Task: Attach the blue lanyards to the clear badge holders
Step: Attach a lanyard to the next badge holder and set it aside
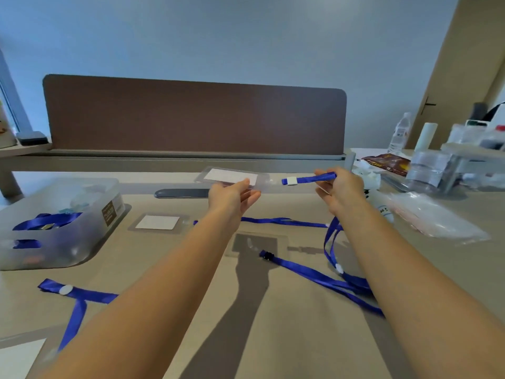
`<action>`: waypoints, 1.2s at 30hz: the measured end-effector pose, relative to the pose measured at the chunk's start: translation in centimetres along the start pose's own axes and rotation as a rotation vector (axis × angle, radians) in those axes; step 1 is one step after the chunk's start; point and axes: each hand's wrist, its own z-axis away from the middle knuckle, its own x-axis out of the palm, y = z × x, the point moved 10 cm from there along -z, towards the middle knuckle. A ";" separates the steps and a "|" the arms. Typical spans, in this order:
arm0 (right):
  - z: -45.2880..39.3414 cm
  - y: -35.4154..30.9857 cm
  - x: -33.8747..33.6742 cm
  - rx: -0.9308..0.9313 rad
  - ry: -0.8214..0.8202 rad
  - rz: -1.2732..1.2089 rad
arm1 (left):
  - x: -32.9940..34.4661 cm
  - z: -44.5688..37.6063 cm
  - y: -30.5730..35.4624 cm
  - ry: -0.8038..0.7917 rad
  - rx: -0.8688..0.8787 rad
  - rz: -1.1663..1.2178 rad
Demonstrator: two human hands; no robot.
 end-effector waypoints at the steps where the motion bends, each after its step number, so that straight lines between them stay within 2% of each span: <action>1: -0.5 -1.3 -0.9 -0.033 0.023 0.009 | 1.3 0.0 -0.3 -0.018 -0.004 0.013; 6: -1.2 -8.7 -2.8 -0.267 0.050 0.057 | 6.7 0.3 -0.7 -0.125 -0.017 0.116; 9: -1.2 -9.2 -2.8 -0.301 0.040 0.045 | 7.1 0.1 -1.3 -0.133 -0.032 0.120; 13: -2.6 -3.6 -2.1 -0.137 0.037 0.109 | 3.3 -1.2 -2.3 -0.054 -0.021 0.048; 16: -2.9 2.5 -0.6 0.055 -0.035 0.162 | -1.3 -2.3 -2.5 0.031 -0.001 -0.058; 19: -2.5 8.7 1.3 0.251 -0.119 0.322 | -6.2 -3.2 -2.1 0.122 0.022 -0.155; 22: -1.6 13.1 3.8 0.358 -0.195 0.364 | -10.9 -3.8 -1.9 0.212 0.006 -0.195; 30: -0.2 17.3 8.6 0.418 -0.277 0.366 | -18.3 -4.9 -1.9 0.328 -0.051 -0.206; 36: 1.1 17.2 9.7 0.363 -0.349 0.646 | -21.1 -4.2 -3.1 0.431 -0.168 -0.212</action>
